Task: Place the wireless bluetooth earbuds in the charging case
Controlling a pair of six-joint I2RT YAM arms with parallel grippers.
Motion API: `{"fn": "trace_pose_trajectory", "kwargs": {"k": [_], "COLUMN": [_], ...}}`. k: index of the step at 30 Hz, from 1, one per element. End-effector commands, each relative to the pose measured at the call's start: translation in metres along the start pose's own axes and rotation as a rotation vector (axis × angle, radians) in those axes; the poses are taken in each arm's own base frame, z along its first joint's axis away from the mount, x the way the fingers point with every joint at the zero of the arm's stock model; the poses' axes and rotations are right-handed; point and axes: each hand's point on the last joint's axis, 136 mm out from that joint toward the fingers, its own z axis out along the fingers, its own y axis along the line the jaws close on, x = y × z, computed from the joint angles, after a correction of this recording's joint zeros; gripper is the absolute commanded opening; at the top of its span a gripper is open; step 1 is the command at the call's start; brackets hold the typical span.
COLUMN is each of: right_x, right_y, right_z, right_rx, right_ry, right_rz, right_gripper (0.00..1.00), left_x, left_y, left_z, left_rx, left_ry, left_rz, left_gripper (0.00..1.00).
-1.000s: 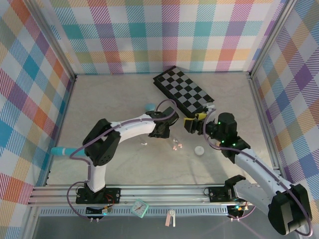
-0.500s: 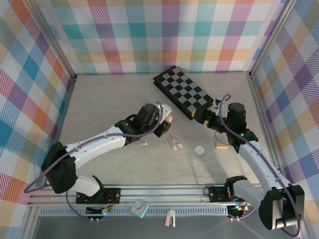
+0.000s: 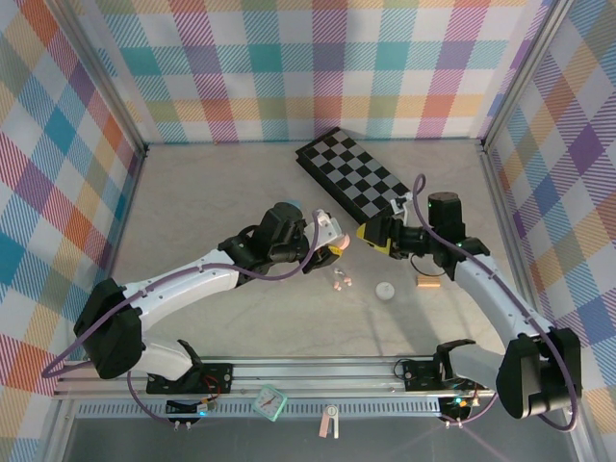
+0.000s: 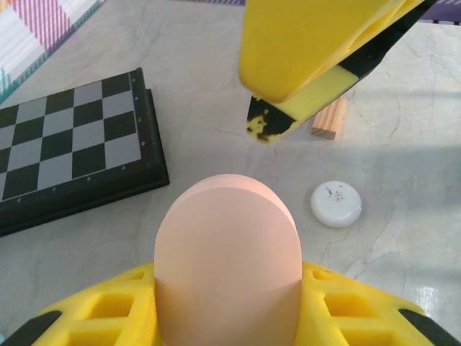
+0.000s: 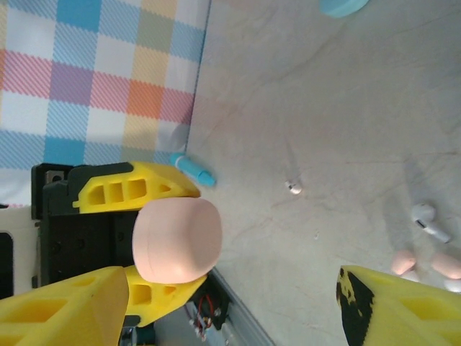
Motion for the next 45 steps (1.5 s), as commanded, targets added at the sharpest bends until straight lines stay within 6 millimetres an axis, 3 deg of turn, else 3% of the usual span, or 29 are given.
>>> {"fn": "trace_pose_trajectory", "kwargs": {"k": [1,8,14,18,23,28,30,35,45], "right_x": [0.002,0.007,0.013,0.015,0.016,0.013,0.011,0.0,-0.018], "right_y": [0.021,0.036,0.033,0.033,0.03,0.031,0.034,0.049,0.095], "right_z": [0.002,0.017,0.033,0.04,0.04,0.037,0.036,0.029,0.011], "right_rx": [-0.067,-0.094,-0.07,-0.072,-0.048,-0.034,-0.042,-0.126,-0.389], "right_ry": [0.048,0.111,0.187,0.221,0.226,0.208,0.197,0.162,0.13], "right_rz": [-0.04,-0.033,0.056,0.09,0.103,0.091,0.083,0.085,0.084], "right_gripper": [0.76,0.75,0.69,0.59,0.36,0.22,0.19,0.15,0.0], "left_x": [-0.021,-0.018,-0.021,-0.022,-0.02,-0.018,-0.021,-0.036,-0.056], "left_y": [-0.007,-0.006,-0.004,-0.005,-0.003,-0.002,0.001,0.01,0.03], "left_z": [-0.004,-0.001,-0.002,-0.003,-0.004,-0.008,-0.012,-0.032,-0.069], "left_rx": [0.041,0.039,0.02,0.025,0.014,-0.003,-0.015,-0.015,-0.111], "left_ry": [-0.075,-0.059,-0.08,-0.086,-0.079,-0.089,-0.119,-0.284,-0.694], "left_rz": [0.054,0.056,0.061,0.062,0.065,0.064,0.042,-0.044,-0.061], "left_gripper": [0.29,0.29,0.29,0.29,0.3,0.32,0.4,1.0,1.0]}}
